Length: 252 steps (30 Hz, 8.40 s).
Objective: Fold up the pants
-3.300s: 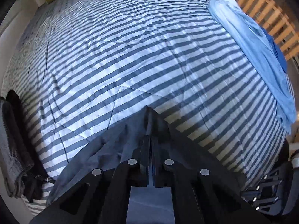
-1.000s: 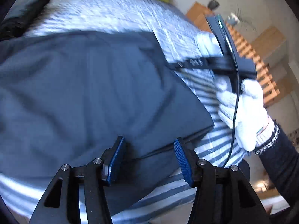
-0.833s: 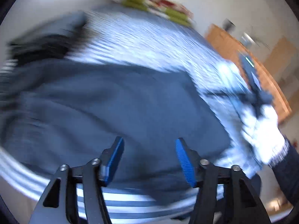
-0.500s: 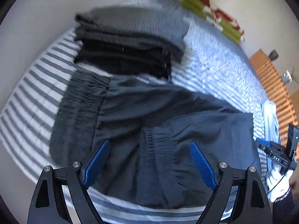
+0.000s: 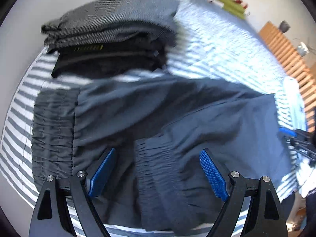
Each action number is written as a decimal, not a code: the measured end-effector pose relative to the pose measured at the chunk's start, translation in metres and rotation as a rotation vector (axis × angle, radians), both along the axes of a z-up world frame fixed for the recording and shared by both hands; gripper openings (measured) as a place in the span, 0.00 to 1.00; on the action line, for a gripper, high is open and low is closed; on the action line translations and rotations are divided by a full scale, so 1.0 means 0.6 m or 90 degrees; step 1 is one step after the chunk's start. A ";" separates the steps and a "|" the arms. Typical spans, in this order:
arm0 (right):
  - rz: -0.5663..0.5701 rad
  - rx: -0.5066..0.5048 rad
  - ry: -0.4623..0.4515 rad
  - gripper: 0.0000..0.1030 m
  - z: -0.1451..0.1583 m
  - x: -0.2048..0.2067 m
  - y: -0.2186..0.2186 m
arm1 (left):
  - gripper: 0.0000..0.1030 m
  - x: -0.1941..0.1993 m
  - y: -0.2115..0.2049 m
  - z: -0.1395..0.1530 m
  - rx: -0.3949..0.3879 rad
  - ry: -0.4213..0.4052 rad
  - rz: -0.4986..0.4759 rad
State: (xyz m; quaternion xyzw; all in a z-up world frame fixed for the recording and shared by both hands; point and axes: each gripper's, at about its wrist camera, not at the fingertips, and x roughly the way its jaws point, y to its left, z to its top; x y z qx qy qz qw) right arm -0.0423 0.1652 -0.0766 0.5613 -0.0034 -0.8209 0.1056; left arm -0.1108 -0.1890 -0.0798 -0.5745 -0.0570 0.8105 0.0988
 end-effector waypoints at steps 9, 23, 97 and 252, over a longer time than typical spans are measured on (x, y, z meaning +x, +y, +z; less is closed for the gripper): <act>-0.035 -0.016 -0.010 0.24 -0.013 -0.006 0.035 | 0.29 0.013 0.044 0.005 -0.001 0.023 -0.047; -0.078 -0.013 0.005 0.24 -0.014 -0.017 0.075 | 0.46 -0.044 0.058 0.020 -0.119 0.063 -0.044; -0.112 -0.188 0.041 0.02 0.183 -0.129 -0.064 | 0.07 0.279 0.195 0.102 0.364 0.159 -0.049; 0.075 -0.216 -0.101 0.56 -0.035 -0.066 -0.302 | 0.73 0.072 -0.240 -0.047 0.113 -0.027 0.056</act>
